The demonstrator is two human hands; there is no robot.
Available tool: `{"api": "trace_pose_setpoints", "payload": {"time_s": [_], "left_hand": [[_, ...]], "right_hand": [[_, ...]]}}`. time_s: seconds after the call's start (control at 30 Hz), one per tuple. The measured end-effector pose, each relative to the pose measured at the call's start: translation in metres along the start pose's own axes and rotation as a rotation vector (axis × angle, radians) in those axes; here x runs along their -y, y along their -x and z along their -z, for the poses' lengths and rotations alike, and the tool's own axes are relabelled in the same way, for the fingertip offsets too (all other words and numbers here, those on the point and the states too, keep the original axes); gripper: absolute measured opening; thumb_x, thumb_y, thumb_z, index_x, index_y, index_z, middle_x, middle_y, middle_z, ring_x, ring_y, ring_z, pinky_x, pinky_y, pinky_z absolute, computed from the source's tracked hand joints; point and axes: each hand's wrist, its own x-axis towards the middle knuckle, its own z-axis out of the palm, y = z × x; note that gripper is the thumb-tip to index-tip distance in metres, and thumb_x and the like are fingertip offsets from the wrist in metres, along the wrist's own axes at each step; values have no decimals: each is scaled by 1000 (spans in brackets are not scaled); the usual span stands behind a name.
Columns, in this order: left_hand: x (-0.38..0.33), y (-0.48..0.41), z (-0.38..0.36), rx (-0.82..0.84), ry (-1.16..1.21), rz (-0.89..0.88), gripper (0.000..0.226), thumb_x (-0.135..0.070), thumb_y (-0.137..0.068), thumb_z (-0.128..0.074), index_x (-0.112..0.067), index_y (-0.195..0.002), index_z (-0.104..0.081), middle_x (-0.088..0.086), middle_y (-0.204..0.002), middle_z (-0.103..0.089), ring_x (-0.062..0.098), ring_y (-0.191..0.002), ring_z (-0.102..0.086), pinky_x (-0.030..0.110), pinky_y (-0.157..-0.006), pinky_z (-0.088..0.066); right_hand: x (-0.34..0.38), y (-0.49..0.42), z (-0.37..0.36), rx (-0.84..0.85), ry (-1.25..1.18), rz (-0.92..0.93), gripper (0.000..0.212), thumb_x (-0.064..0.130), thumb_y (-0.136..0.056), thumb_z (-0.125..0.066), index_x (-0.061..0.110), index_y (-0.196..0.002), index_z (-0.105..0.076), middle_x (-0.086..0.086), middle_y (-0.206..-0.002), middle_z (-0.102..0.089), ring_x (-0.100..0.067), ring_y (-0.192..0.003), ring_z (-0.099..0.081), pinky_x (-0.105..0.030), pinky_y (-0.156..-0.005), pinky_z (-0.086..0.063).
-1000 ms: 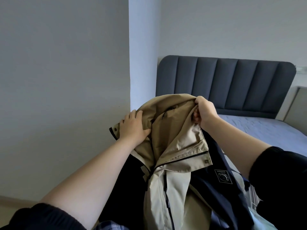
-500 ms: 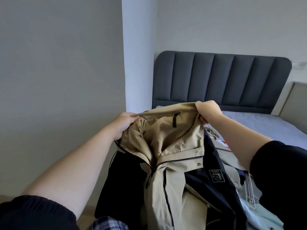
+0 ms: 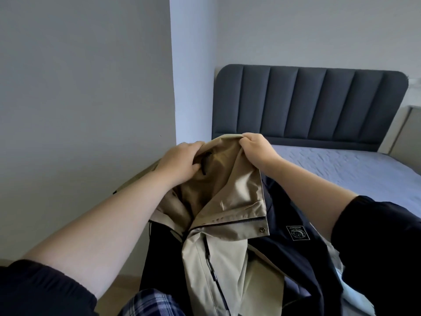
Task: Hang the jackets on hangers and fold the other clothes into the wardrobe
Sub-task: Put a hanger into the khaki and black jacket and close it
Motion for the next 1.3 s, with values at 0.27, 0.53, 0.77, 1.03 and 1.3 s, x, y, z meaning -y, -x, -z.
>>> {"api": "trace_pose_setpoints", "payload": {"time_s": [0.27,0.53,0.77,1.03,1.3], "left_hand": [[18,-7,11,189,320,275,30,-19,-98,-49,8,-92,-62,20,-90,-64,30,-85,-57,29,-67,-36],[7,-8,-1,-135,526,498,25,-6,-91,-43,-8,-99,-67,5,-86,-61,24,-79,-51,26,-66,-36],[42,6,22,580,421,499,36,-48,-83,-62,-14,-96,-62,2,-100,-68,21,-91,-65,31,-85,-51],[39,21,-17,469,74,422,23,-19,-88,-61,-12,-69,-51,3,-69,-53,22,-66,-54,27,-56,-38],[23,24,-9,233,1334,736,11,-5,-97,-49,-4,-97,-60,7,-79,-69,20,-71,-65,31,-68,-55]], "right_hand": [[-6,-1,-6,119,165,-14,33,28,-100,-44,12,-71,-48,2,-66,-50,-12,-62,-46,-24,-55,-35],[-30,2,-10,370,275,-57,18,25,-84,-71,13,-97,-68,3,-89,-66,-13,-85,-62,-24,-72,-44],[-55,-2,-7,-93,211,-182,25,2,-85,-50,14,-63,-54,-1,-65,-55,-27,-74,-54,-26,-52,-34],[-54,0,-15,-138,77,-179,12,7,-91,-52,3,-88,-63,-8,-81,-60,-24,-80,-53,-28,-69,-37],[-66,-4,-5,-215,12,-258,16,3,-91,-48,2,-97,-63,-10,-86,-60,-24,-82,-52,-29,-63,-37]]}}
